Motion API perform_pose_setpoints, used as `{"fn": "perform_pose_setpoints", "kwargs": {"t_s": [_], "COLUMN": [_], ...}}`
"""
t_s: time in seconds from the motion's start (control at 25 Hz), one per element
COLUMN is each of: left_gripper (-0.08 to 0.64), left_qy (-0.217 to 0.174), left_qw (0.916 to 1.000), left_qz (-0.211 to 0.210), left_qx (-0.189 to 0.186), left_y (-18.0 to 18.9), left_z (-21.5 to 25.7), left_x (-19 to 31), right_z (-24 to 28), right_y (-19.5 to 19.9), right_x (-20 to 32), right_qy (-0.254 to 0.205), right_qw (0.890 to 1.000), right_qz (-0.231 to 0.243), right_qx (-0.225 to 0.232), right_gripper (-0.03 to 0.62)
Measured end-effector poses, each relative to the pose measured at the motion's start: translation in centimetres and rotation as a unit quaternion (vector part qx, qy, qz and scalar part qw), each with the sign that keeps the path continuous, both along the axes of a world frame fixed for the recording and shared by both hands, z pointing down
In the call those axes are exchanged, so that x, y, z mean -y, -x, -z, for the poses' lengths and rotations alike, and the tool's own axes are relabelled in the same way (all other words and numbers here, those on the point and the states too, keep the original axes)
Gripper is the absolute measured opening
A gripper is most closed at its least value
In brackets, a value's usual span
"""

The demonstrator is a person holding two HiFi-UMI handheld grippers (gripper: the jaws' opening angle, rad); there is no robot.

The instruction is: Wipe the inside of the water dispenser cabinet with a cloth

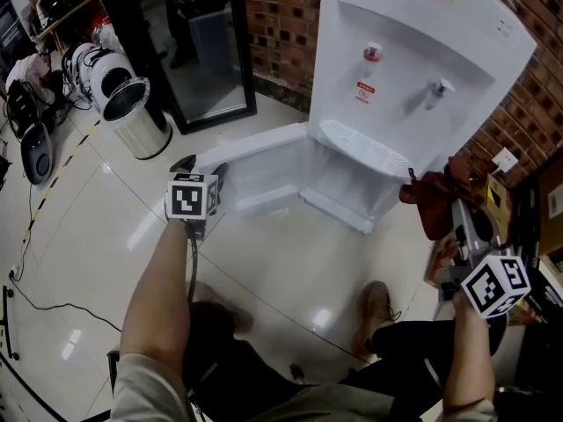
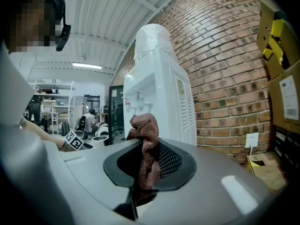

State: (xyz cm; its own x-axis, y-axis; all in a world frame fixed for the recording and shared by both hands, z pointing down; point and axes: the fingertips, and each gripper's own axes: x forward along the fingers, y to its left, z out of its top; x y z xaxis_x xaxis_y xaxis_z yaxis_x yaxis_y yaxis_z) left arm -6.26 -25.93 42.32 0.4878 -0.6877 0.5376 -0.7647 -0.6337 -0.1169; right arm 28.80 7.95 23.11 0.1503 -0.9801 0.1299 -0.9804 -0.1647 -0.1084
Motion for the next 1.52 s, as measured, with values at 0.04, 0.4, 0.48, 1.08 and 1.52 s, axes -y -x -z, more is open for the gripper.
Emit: {"fn": "perform_pose_setpoints", "kwargs": {"t_s": [0.04,0.4,0.48,1.08,1.52], "left_gripper": [0.327,0.268,0.247,0.023,0.0], "left_qy": [0.006,0.057,0.066,0.149,0.105], "left_qw": [1.0,0.997,0.9959,0.9512,0.8807], "left_qz": [-0.008,-0.052,-0.06,-0.27,-0.462], "left_qx": [0.0,-0.012,-0.01,-0.007,0.017], "left_y": [0.1,0.8,0.8,-2.8,-15.0], "left_z": [0.0,0.1,0.2,0.4,0.8], "left_x": [-0.5,-6.3,-7.6,-18.9,-29.6], "right_z": [0.0,0.4,0.6,-0.1,-0.9], "right_y": [-0.2,-0.8,-0.4,-1.5,-3.4], "right_x": [-0.3,-2.0,-2.0,-3.5,-5.1], "right_qy": [-0.001,-0.011,-0.014,-0.013,-0.007], "right_qw": [1.0,1.0,1.0,1.0,1.0], "right_qz": [-0.003,-0.001,0.005,-0.001,-0.027], "right_qx": [0.001,0.009,0.005,0.008,0.013], "right_gripper": [0.064,0.064,0.064,0.064,0.064]}}
